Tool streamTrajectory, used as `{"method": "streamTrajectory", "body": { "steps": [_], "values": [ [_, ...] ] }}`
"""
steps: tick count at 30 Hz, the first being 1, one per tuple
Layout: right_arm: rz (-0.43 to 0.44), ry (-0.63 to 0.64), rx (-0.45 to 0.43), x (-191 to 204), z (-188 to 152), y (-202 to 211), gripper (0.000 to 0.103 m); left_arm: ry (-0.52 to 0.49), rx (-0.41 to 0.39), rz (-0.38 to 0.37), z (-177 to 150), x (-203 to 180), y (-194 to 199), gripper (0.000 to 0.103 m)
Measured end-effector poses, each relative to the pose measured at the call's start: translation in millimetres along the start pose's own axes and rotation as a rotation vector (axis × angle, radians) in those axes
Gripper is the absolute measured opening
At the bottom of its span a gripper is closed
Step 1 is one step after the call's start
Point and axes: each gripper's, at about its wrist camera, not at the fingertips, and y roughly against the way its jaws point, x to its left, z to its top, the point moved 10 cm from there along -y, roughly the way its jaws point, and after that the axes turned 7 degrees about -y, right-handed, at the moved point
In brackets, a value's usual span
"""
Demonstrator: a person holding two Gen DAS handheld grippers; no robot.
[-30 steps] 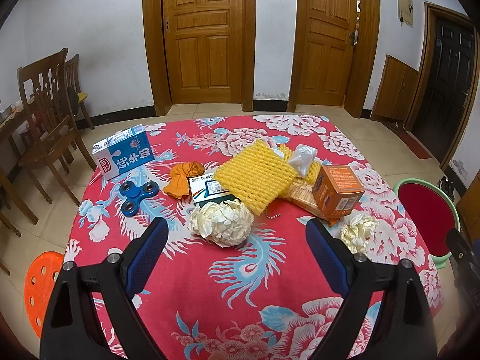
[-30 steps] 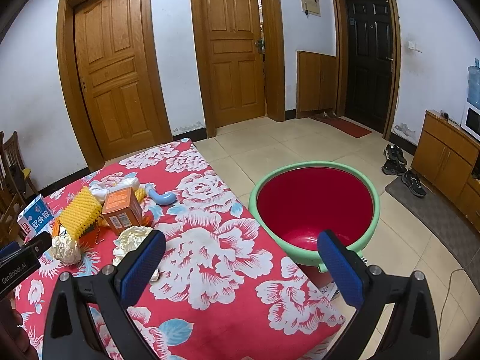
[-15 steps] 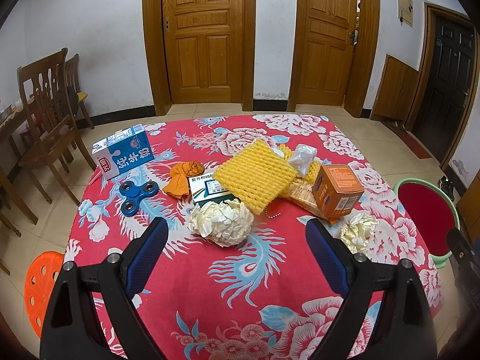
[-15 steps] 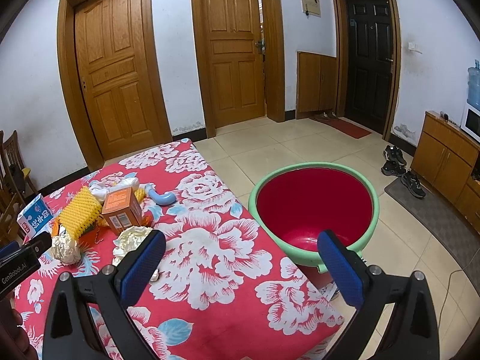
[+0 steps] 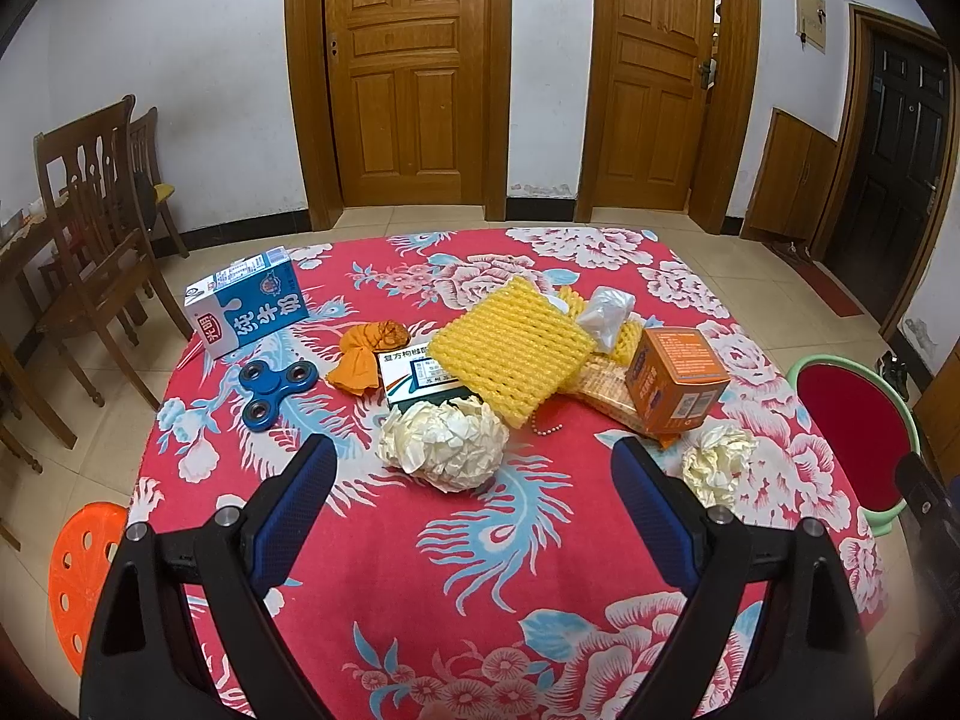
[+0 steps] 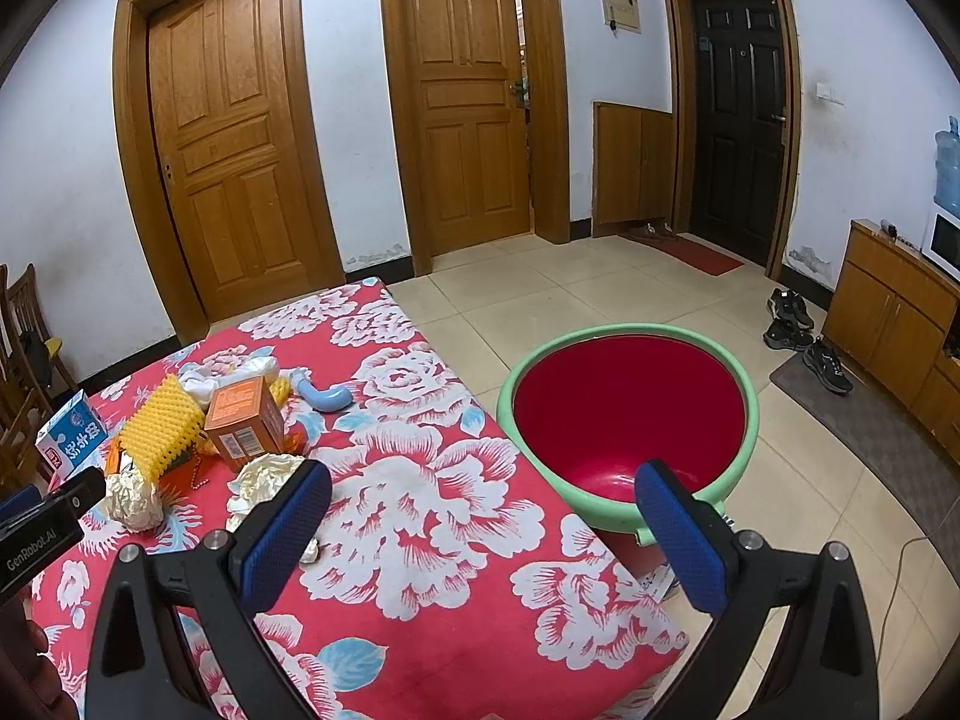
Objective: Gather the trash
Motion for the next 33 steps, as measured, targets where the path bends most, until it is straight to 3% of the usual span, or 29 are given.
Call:
{"method": "streamTrajectory", "body": {
  "steps": [33],
  "values": [
    [0.008, -0.006, 0.011, 1.8, -2.6, -1.0, 0.103, -0.002, 0.005, 0.001, -1.7, -1.6, -0.6, 0.093]
  ]
}}
